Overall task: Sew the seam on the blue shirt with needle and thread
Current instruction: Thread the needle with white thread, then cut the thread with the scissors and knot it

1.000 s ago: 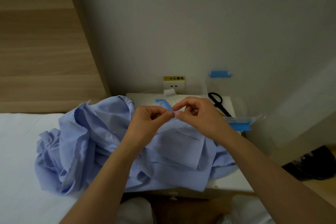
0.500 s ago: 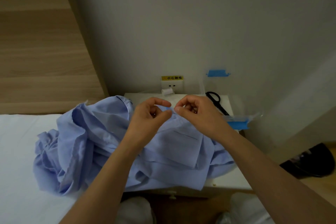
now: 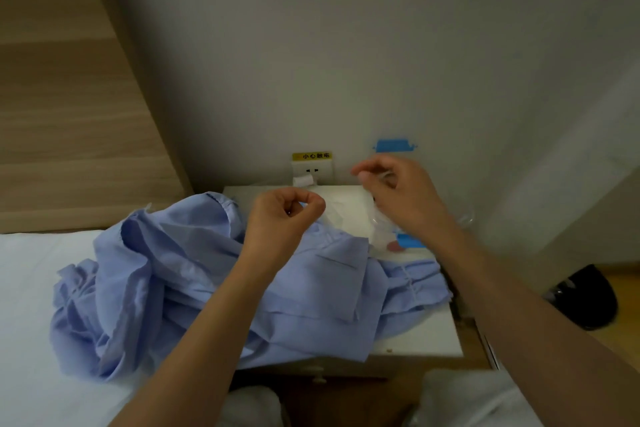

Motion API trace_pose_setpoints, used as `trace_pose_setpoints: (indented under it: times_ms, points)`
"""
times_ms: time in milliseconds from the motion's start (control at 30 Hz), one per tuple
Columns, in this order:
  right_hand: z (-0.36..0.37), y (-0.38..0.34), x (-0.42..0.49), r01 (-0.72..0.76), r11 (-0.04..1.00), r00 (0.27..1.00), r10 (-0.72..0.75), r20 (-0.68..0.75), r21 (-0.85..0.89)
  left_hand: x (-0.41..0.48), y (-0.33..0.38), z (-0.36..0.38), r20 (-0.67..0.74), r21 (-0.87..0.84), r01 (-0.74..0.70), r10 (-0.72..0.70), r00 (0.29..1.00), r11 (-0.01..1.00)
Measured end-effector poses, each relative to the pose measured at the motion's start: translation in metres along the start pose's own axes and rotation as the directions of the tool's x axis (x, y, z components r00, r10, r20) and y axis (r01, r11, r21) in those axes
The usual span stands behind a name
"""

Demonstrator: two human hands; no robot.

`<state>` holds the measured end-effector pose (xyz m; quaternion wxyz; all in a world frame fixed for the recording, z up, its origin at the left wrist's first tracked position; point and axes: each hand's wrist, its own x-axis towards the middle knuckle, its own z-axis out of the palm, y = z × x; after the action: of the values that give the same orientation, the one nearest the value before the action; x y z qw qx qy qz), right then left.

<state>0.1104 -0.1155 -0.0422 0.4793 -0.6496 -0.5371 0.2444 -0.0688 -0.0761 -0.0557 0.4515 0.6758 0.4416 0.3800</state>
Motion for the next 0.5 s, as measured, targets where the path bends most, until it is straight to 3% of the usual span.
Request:
trace_pose_setpoints:
  times_ms: [67,133,233,333,500]
  points:
    - [-0.021,0.004,0.012,-0.082,0.993,0.996,0.079,-0.033,-0.081,0.008,0.004,0.005,0.004,0.013,0.022,-0.022,1.0,1.0]
    - [-0.039,0.011,0.024,-0.193,0.946,0.974,0.216,0.061,-0.262,0.017,0.01,0.011,0.042,0.043,0.036,-0.037,0.998,0.998]
    - [-0.048,0.026,0.042,-0.306,0.796,0.831,0.491,0.262,-0.522,0.034,0.021,0.023,0.081,0.052,0.057,-0.061,0.995,0.997]
    - [-0.041,0.039,0.057,-0.321,0.678,0.683,0.649,0.334,-0.661,0.051,0.026,0.035,0.106,0.079,0.062,-0.07,0.992,0.995]
    - [-0.025,0.053,0.072,-0.246,0.556,0.609,0.726,0.319,-0.794,0.072,0.025,0.043,0.115,0.108,0.084,-0.096,0.989,0.991]
